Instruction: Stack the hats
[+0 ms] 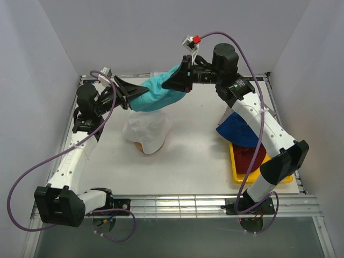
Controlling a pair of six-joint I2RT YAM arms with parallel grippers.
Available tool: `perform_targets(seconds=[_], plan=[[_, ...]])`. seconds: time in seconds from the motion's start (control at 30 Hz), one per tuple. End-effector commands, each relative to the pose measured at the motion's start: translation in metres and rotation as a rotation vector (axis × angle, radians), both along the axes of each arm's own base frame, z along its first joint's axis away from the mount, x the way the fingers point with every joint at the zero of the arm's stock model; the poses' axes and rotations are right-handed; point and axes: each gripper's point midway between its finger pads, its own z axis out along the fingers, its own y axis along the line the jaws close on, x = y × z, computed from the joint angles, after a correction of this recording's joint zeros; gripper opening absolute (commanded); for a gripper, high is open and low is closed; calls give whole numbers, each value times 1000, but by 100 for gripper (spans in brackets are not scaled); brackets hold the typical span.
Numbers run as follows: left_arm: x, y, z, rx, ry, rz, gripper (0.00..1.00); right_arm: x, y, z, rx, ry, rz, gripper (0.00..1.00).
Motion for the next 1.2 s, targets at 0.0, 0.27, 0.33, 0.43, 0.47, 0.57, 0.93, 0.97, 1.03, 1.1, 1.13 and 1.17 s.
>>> perform_targets(seconds=[0.0,0.27,0.33,0.43,0.47,0.57,0.93,0.97,1.03,1.1,1.13,1.17], plan=[[-1,1,12,65,-111,4,55,-4,3,8,-10,-46,0,8],[-9,-2,21,49,-129,-31,87,2,-1,38,1,-114,-54,8],[-12,-3,22,33,-118,-46,87,7,-4,36,-27,-140,-89,8],[-17,-4,21,17,-106,-61,88,17,-8,38,-43,-147,-154,8],[-18,-4,21,14,-104,-66,88,19,-8,38,-49,-147,-164,8],[-21,-4,25,6,-105,-68,86,21,-8,34,-58,-139,-173,8],[-23,-1,38,-10,-136,-48,50,32,-4,3,-129,-94,-181,8],[-23,-1,39,-11,-138,-47,47,35,-4,5,-128,-95,-193,8],[-24,-1,40,-7,-146,-46,39,41,-2,-2,-145,-65,-204,8],[-22,-1,38,-5,-142,-43,30,47,1,-5,-152,-47,-216,8],[-21,-1,35,1,-135,-42,27,47,1,-7,-158,-38,-216,8],[-20,-1,33,3,-127,-39,22,48,2,-9,-161,-32,-220,8]])
